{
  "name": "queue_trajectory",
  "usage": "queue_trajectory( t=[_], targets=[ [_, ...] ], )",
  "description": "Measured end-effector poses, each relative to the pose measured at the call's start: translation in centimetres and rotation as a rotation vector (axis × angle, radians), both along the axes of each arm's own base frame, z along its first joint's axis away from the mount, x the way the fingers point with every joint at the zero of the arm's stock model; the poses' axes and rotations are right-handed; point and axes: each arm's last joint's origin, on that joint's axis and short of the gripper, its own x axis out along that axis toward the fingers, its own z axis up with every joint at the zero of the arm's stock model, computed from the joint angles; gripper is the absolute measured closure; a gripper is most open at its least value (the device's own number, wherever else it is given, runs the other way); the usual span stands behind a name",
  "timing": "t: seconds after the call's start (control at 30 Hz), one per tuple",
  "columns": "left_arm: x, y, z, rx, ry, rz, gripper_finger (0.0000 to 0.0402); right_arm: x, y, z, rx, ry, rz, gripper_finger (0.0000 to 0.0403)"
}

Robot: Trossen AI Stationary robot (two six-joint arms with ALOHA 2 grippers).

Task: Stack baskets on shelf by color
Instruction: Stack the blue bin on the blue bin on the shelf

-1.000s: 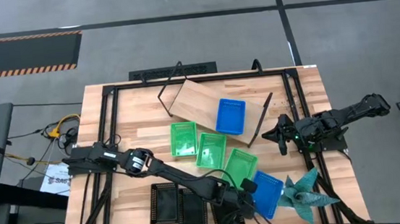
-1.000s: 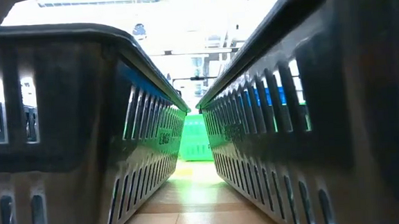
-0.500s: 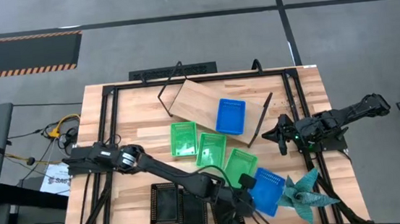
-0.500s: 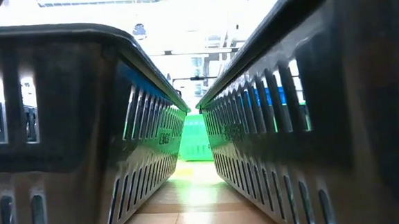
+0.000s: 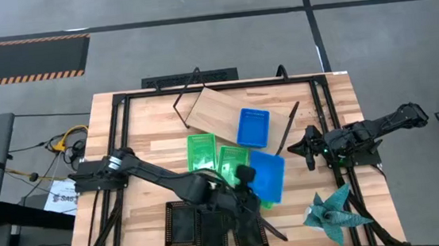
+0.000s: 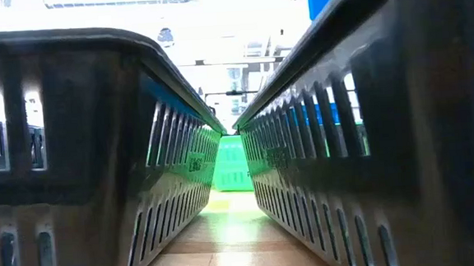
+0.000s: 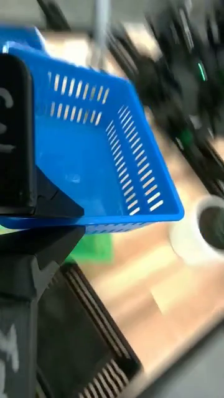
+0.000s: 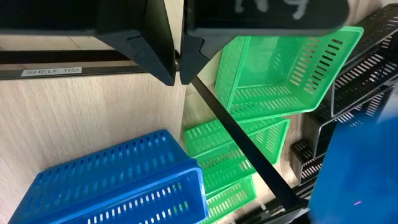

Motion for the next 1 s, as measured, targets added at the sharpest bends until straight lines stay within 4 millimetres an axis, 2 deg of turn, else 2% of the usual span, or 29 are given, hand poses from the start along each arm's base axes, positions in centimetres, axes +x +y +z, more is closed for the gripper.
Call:
queue_trajectory(
  t=[0.1, 0.2, 0.37, 0.43, 0.53, 0.73, 0.87, 1.0],
  targets=[
    [-1.8, 1.4, 2.5, 0.086, -0.026, 0.085, 0.0401, 0.0, 0.0, 0.0, -0.005, 0.0, -0.001, 0.0352],
    [-2.4, 3.0, 4.4, 0.125, -0.071, 0.128, 0.0401, 0.0, 0.0, 0.0, -0.01, 0.0, -0.004, 0.0352],
    [-1.5, 6.8, 4.6, 0.166, -0.041, 0.155, 0.0401, 0.0, 0.0, 0.0, -0.023, 0.002, 0.002, 0.0352],
    [-0.7, 8.7, 4.0, 0.147, -0.023, 0.151, 0.0401, 0.0, 0.0, 0.0, -0.024, 0.002, 0.002, 0.0352],
    [0.8, 11.5, 1.6, 0.175, 0.02, 0.185, 0.0401, 0.0, 0.0, 0.0, -0.027, 0.002, 0.003, 0.0352],
    [1.8, 16.3, -2.1, 0.204, 0.064, 0.259, 0.0401, 0.0, 0.0, 0.0, -0.035, 0.004, 0.007, 0.0352],
    [2.3, 18.2, -3.5, 0.203, 0.042, 0.264, 0.0401, 0.0, 0.0, 0.0, -0.048, 0.006, 0.013, 0.0352],
    [2.5, 18.8, -4.0, 0.163, 0.029, 0.235, 0.0401, 0.0, 0.0, 0.0, -0.059, 0.008, 0.018, 0.0352]
  ],
)
